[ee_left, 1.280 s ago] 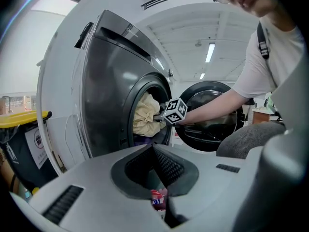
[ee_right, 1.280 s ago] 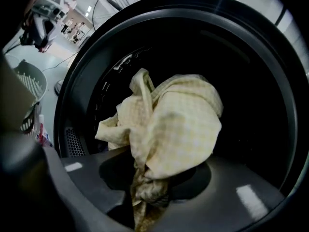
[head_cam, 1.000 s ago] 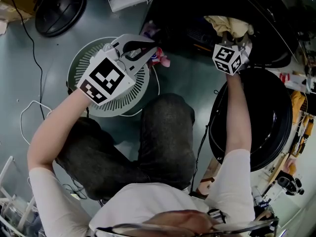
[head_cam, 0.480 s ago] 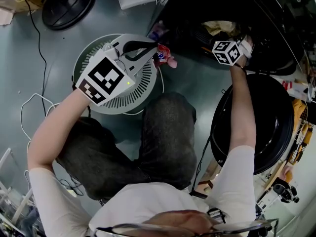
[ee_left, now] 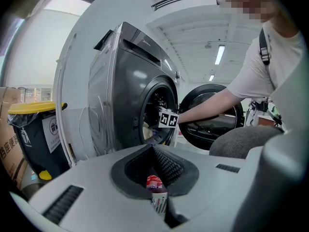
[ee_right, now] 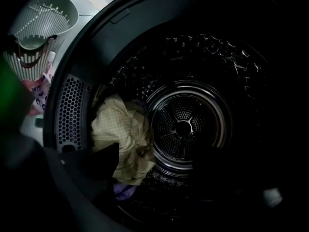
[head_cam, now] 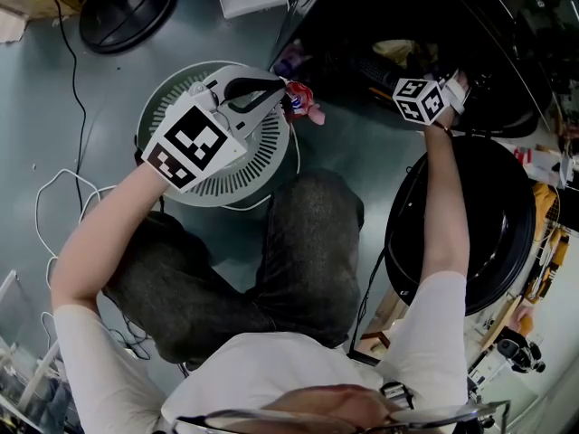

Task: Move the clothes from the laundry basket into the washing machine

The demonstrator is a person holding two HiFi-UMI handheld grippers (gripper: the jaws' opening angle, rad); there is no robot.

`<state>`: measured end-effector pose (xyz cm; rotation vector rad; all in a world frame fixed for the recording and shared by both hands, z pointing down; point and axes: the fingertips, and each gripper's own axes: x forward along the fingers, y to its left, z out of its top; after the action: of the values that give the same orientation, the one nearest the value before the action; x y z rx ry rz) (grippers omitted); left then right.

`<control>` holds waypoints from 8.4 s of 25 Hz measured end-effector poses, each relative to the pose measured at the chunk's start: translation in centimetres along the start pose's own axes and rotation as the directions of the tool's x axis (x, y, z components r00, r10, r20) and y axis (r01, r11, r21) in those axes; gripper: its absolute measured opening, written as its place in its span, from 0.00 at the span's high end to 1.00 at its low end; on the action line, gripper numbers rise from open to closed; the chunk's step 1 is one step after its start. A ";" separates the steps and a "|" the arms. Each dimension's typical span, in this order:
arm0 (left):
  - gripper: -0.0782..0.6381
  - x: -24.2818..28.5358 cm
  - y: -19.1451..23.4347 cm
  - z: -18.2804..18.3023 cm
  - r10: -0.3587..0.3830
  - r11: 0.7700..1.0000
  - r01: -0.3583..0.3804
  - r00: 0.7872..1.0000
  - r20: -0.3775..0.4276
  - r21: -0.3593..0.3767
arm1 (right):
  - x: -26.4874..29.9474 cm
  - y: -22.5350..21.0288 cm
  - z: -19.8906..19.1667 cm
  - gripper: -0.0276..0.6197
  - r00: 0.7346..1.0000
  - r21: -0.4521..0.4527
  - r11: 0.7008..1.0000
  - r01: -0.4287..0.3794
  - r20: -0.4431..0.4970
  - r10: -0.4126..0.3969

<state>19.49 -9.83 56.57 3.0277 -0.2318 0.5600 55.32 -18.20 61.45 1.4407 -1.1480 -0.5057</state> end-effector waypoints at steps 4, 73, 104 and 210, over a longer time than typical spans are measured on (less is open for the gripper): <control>0.88 -0.2 -0.1 -0.1 -0.006 1.000 0.006 1.000 0.002 0.007 | -1.0 1.1 0.3 0.21 1.000 0.016 0.999 -0.028 0.004 0.028; 0.88 -8.8 10.2 -4.5 0.230 0.973 -0.231 0.965 0.128 -0.010 | -16.7 7.3 28.9 0.94 0.648 0.448 0.549 -0.706 0.721 0.246; 0.88 -23.2 6.1 4.9 0.374 0.894 -0.369 0.927 -0.027 -0.254 | -26.4 -0.1 35.5 0.94 0.556 0.408 0.389 -0.826 0.704 0.442; 0.88 -53.1 -10.3 61.8 0.543 0.835 -0.499 0.817 0.196 -0.234 | -62.9 -59.0 36.0 0.94 0.746 0.638 0.456 -0.620 0.659 0.093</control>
<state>-6.21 2.65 -20.46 2.8330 -1.0935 0.1438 19.51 8.76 -20.52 1.7896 -2.3698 0.0395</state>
